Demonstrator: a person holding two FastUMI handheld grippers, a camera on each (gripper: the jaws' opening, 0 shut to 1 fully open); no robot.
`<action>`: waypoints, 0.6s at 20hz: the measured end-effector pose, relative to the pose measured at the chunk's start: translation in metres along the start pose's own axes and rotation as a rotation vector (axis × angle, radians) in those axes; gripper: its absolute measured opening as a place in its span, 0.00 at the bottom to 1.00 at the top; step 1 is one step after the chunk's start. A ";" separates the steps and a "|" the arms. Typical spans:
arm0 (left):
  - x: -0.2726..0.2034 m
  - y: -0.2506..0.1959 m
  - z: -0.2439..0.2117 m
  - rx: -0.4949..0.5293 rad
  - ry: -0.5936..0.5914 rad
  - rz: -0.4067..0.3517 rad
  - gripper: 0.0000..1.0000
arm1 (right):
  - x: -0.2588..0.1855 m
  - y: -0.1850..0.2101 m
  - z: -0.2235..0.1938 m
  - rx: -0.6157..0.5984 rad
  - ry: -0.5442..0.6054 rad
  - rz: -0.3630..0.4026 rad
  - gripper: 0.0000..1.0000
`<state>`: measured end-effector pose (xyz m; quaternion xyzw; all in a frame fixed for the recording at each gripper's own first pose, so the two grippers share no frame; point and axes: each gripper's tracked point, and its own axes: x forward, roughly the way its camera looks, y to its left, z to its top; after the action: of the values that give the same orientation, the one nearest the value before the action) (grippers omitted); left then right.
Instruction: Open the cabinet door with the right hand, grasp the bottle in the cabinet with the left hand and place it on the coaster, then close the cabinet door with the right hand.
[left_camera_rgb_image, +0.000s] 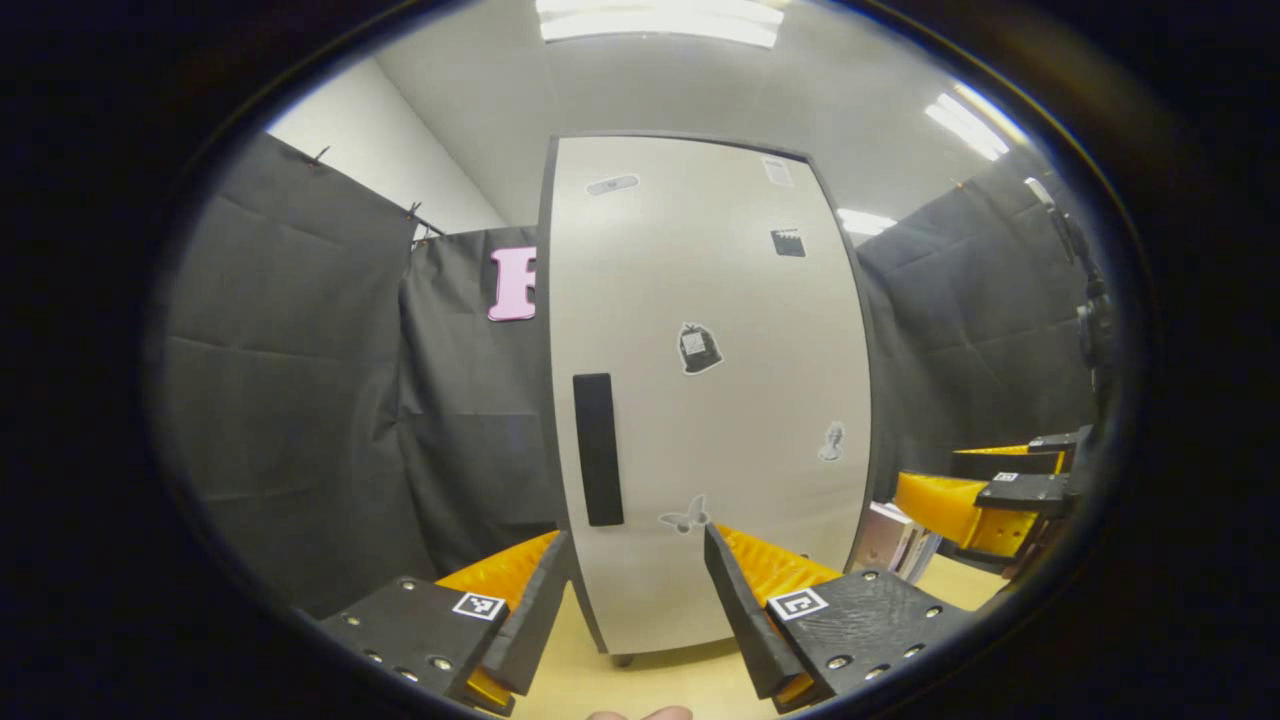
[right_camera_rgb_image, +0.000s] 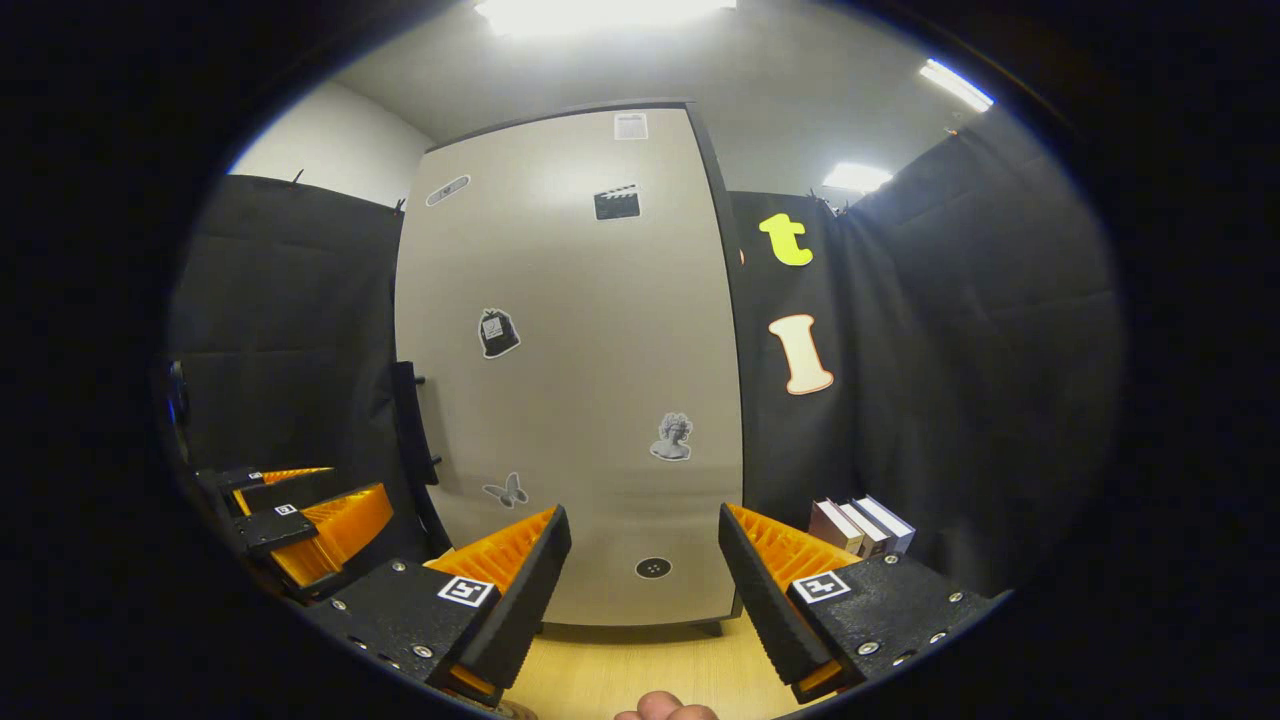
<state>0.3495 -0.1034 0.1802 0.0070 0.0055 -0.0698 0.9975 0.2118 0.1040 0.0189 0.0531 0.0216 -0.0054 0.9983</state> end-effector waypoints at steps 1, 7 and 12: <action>0.000 0.001 0.000 0.001 0.001 0.001 0.80 | 0.000 -0.001 -0.001 -0.001 0.001 0.002 0.92; 0.000 0.001 0.000 -0.005 0.002 0.006 0.80 | -0.001 -0.006 -0.003 0.005 0.002 0.000 0.90; -0.001 0.001 0.000 -0.007 0.006 0.009 0.80 | -0.004 -0.008 -0.005 0.006 0.004 0.000 0.93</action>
<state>0.3481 -0.1022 0.1803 0.0038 0.0085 -0.0653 0.9978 0.2079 0.0969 0.0134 0.0559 0.0235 -0.0053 0.9981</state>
